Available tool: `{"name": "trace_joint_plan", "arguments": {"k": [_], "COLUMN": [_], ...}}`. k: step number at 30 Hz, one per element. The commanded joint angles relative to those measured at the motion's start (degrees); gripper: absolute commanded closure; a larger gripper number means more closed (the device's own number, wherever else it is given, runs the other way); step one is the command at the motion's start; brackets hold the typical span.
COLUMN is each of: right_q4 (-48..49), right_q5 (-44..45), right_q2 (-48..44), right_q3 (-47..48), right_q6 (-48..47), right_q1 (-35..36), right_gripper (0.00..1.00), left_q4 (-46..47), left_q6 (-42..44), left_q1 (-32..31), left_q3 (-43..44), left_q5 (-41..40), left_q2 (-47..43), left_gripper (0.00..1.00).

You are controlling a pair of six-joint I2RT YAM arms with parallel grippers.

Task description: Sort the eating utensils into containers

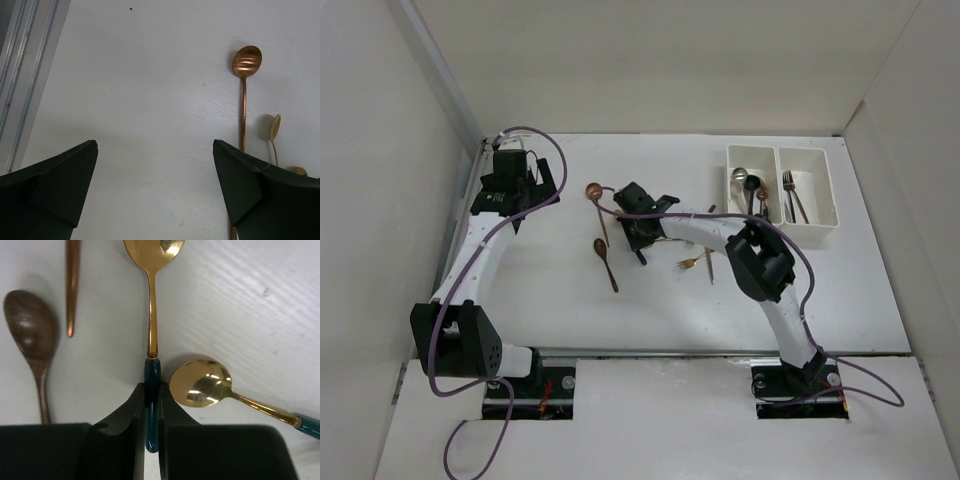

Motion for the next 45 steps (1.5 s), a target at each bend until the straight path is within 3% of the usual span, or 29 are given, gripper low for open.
{"name": "trace_joint_plan", "arguments": {"k": [1,6,8,17,21,25,26,27,28,29,32,36,40,42,45], "right_q4": [-0.2,1.5,4.1,4.8,5.3,4.8,4.1,3.6,3.6,2.9,3.4,4.7,6.8,3.0,-9.3], "right_q5": [-0.5,-1.8,-1.8,3.1,3.1,3.1,3.1,3.1,3.1,3.1,3.1,6.2,4.1,-4.2,-7.6], "right_q2": [-2.2,-9.7,-14.6,-23.1,-22.3,-17.7,-15.9,-15.3,-15.3,-15.3,-17.7,-22.6,-22.6,-19.3,-9.3], "right_q3": [4.9,11.9,11.8,-2.7,-11.1,-10.8,-10.1,-8.7,-8.7,-8.0,-6.7,-4.9,-5.6,-2.7,2.7], "right_q6": [-1.8,-5.4,-5.4,-12.8,-12.8,-13.3,-13.9,-13.9,-13.9,-13.9,-14.7,-19.7,-33.3,-39.4,-45.0], "right_q1": [-1.5,-6.6,-12.2,-32.6,-37.1,-38.1,-38.1,-38.1,-38.1,-38.1,-36.1,-28.8,-17.9,-13.4,-11.1], "right_gripper": [1.00,1.00,1.00,1.00,1.00,1.00,0.97,0.82,0.81,0.64,0.36,0.14,0.04,0.04,0.04], "left_q4": [1.5,1.5,1.5,1.5,0.9,0.9,0.9,0.9,0.9,0.9,0.9,0.9,0.9,0.9,0.9], "left_q6": [-0.6,-0.6,-0.6,-0.6,-0.6,-0.6,-0.6,-0.6,-0.6,-0.6,-0.6,-1.2,-2.7,-2.7,-3.2], "left_q1": [0.2,0.2,0.2,2.7,3.3,3.3,3.3,3.3,3.3,3.8,3.8,5.0,5.0,5.0,5.0], "left_q3": [-1.0,-0.5,-0.5,0.0,0.0,0.5,0.5,0.5,0.5,0.5,0.5,0.0,-1.1,-1.1,-1.1], "left_q5": [0.0,0.0,0.0,0.0,0.0,0.0,0.0,0.0,0.0,0.0,0.0,0.0,1.3,2.2,3.6], "left_q2": [-2.4,-2.4,-2.4,-2.9,-2.9,-2.9,-2.9,-2.9,-2.9,-2.9,-2.9,-2.9,-1.9,-1.9,-1.4], "left_gripper": [0.00,0.00,0.00,0.00,0.00,0.00,0.00,0.00,0.00,0.00,0.00,0.00,0.00,0.00,0.00]}}
